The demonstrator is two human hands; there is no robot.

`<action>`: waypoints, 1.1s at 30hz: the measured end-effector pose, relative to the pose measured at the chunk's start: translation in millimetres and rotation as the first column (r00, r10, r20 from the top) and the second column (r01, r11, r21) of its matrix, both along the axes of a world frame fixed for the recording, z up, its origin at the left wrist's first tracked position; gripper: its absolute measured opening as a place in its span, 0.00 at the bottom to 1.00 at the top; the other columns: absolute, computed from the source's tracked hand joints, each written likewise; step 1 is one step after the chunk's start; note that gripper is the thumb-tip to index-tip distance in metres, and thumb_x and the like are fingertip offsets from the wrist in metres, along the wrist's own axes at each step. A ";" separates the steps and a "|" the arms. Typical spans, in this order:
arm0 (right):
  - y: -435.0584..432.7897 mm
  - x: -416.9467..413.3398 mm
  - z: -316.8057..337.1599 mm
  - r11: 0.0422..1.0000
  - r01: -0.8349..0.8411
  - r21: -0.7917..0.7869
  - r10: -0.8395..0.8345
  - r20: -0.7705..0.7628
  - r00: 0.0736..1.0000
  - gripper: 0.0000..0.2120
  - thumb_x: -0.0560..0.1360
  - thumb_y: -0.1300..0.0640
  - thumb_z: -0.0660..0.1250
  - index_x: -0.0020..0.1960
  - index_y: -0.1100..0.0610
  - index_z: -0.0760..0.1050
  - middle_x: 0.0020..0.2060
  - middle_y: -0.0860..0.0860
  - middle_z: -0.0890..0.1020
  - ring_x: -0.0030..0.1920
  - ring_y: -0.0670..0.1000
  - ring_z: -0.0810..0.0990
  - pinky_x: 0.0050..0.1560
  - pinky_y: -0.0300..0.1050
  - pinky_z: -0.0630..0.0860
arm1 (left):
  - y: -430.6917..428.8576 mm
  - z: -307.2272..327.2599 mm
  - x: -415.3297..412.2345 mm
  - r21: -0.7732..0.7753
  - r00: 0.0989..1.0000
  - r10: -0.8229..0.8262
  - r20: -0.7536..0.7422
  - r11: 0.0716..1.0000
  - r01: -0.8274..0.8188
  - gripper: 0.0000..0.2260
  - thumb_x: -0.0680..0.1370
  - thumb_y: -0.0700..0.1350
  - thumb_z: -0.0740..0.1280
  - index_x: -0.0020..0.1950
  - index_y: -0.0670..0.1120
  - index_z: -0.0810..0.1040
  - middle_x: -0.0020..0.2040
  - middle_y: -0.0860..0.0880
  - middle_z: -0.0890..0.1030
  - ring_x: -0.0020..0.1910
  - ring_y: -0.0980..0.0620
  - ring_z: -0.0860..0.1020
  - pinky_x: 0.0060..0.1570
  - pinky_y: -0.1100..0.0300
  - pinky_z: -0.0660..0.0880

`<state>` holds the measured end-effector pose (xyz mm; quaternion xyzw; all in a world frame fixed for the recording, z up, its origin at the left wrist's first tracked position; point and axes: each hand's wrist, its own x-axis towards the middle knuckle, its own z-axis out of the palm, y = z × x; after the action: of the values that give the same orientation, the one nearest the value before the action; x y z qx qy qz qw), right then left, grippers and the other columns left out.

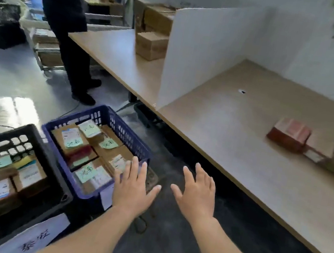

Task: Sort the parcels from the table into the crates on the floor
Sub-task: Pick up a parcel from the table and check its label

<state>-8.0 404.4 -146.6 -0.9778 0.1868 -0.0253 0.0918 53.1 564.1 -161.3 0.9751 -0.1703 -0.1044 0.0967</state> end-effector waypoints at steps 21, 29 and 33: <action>-189.1 -141.6 22.8 0.844 0.537 0.011 -0.534 0.114 0.837 0.28 0.79 0.39 0.54 0.75 0.49 0.58 0.75 0.54 0.59 0.74 0.53 0.57 0.73 0.51 0.53 | -245.0 20.0 -70.7 0.001 0.852 -0.514 0.100 0.857 0.516 0.38 0.78 0.69 0.44 0.78 0.48 0.37 0.77 0.44 0.33 0.76 0.45 0.35 0.73 0.44 0.36; -277.3 -102.9 29.3 0.768 0.640 -0.022 -0.634 0.108 0.766 0.28 0.79 0.40 0.55 0.75 0.50 0.58 0.74 0.53 0.62 0.72 0.53 0.61 0.70 0.48 0.60 | -343.9 12.8 -21.0 -0.021 0.799 -0.592 0.107 0.802 0.597 0.37 0.77 0.69 0.45 0.78 0.50 0.38 0.78 0.44 0.35 0.77 0.44 0.36 0.73 0.44 0.38; -328.1 -61.7 36.5 0.742 0.671 0.004 -0.668 0.099 0.738 0.28 0.79 0.41 0.56 0.75 0.50 0.59 0.74 0.54 0.62 0.72 0.53 0.61 0.68 0.47 0.61 | -397.2 20.4 24.4 -0.023 0.787 -0.608 0.106 0.789 0.613 0.37 0.77 0.69 0.46 0.79 0.50 0.39 0.78 0.44 0.37 0.77 0.44 0.37 0.73 0.44 0.38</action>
<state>-69.7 76.3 -110.1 -0.8444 0.5205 -0.1055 0.0697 77.5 166.9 -140.9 0.8683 -0.4835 -0.0799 0.0769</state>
